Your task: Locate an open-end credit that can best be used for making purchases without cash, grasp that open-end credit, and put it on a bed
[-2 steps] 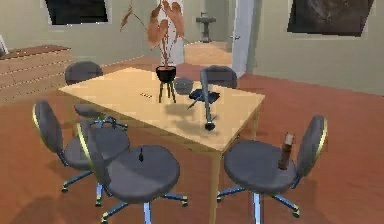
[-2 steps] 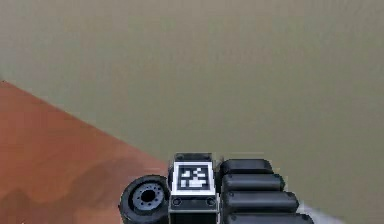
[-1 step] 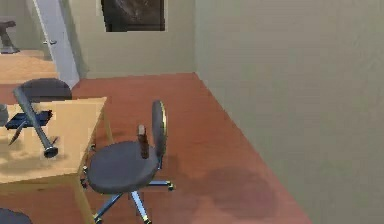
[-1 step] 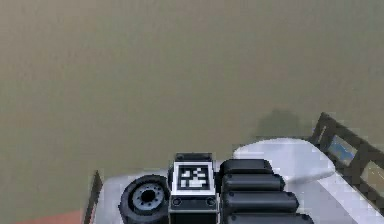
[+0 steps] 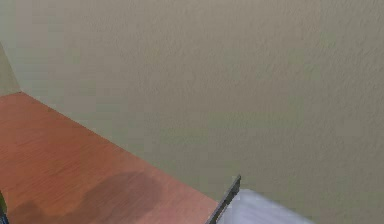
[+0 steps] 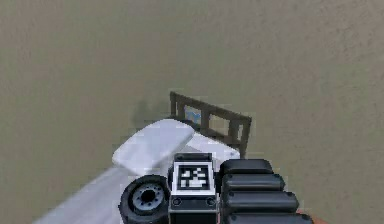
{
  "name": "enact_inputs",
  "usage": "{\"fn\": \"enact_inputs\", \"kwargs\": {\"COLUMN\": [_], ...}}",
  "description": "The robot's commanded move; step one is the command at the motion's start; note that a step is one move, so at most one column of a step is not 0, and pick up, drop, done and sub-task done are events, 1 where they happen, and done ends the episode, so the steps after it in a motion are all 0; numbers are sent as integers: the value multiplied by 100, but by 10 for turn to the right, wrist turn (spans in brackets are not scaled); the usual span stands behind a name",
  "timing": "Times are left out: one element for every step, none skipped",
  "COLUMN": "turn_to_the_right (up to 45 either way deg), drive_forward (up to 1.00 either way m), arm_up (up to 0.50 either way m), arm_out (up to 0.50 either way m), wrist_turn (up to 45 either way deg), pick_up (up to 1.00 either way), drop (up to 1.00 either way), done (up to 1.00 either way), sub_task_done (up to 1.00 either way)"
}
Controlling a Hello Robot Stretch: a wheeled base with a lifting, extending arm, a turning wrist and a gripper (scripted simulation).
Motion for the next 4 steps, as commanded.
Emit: {"fn": "enact_inputs", "kwargs": {"turn_to_the_right": [0,0,0,0], "drive_forward": [0,0,0,0], "arm_up": [0,0,0,-40], "arm_out": [48,0,0,0], "wrist_turn": [0,450,180,0], "pick_up": [0,0,0,0], "drop": [0,0,0,0], "done": [0,0,0,0], "sub_task_done": [0,0,0,0]}}
